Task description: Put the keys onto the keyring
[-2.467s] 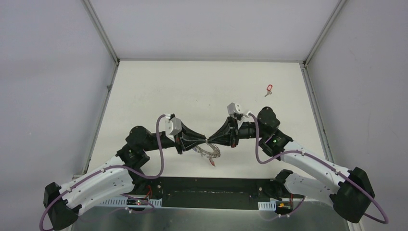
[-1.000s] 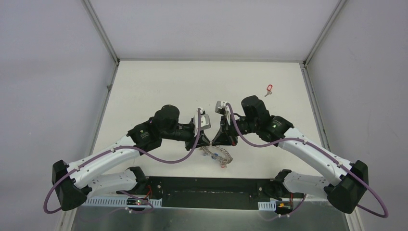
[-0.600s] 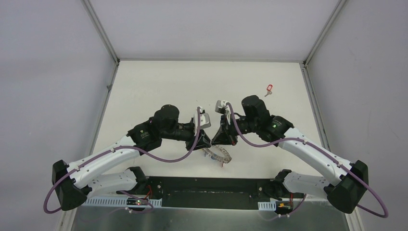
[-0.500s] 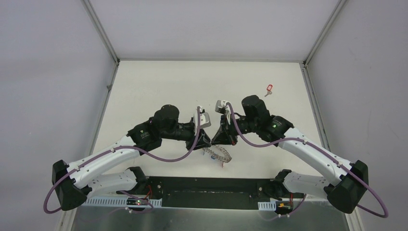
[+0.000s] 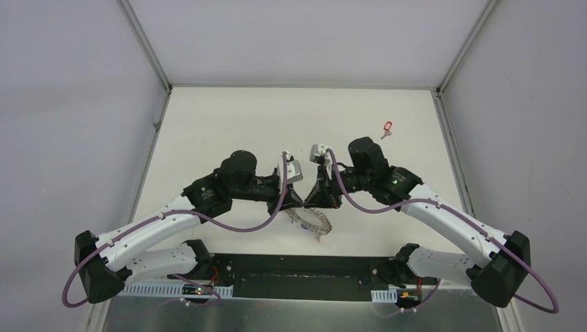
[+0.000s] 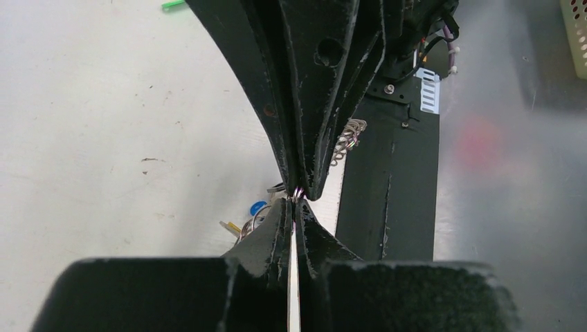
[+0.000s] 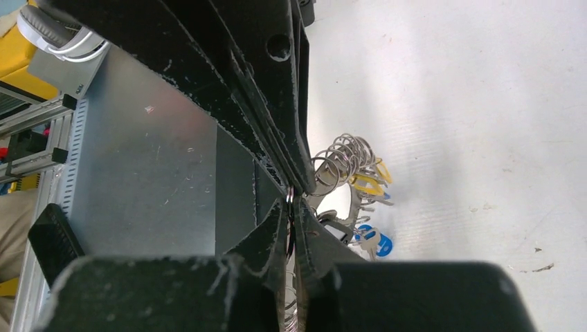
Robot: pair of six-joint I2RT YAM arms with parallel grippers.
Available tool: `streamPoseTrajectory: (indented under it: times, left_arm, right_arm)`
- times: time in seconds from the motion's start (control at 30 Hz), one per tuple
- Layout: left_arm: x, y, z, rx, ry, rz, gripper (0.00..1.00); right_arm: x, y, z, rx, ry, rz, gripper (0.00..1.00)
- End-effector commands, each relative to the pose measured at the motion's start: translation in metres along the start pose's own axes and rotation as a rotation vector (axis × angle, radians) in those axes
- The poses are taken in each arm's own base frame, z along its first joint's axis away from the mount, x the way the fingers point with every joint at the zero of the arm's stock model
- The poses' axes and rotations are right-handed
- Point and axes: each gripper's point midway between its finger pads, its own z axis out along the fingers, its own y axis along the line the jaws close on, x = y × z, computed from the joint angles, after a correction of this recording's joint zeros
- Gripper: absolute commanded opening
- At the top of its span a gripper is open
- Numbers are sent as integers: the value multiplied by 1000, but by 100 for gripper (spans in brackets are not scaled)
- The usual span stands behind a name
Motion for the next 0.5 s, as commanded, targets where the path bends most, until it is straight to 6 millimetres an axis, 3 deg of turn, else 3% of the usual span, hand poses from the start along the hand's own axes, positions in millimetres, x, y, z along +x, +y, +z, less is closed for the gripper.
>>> streamPoseTrajectory:
  times: [0.0, 0.13, 0.23, 0.3, 0.47]
  left_arm:
    - [-19, -4, -6, -12, -70, 30, 0]
    - [-22, -3, -12, -40, -97, 20, 0]
    - [-29, -1, -16, -71, -139, -16, 0]
    - [-33, 0, -17, -84, -170, -27, 0]
    - [-46, 6, -18, -121, -266, -58, 0]
  right_arm:
    - [-34, 12, -8, -13, -123, -140, 17]
    - [-41, 9, -20, 71, -198, -184, 51]
    - [-45, 5, -30, 145, -274, -200, 67]
    - [-41, 4, -32, 164, -297, -197, 71]
    - [-30, 9, -27, 115, -276, -148, 70]
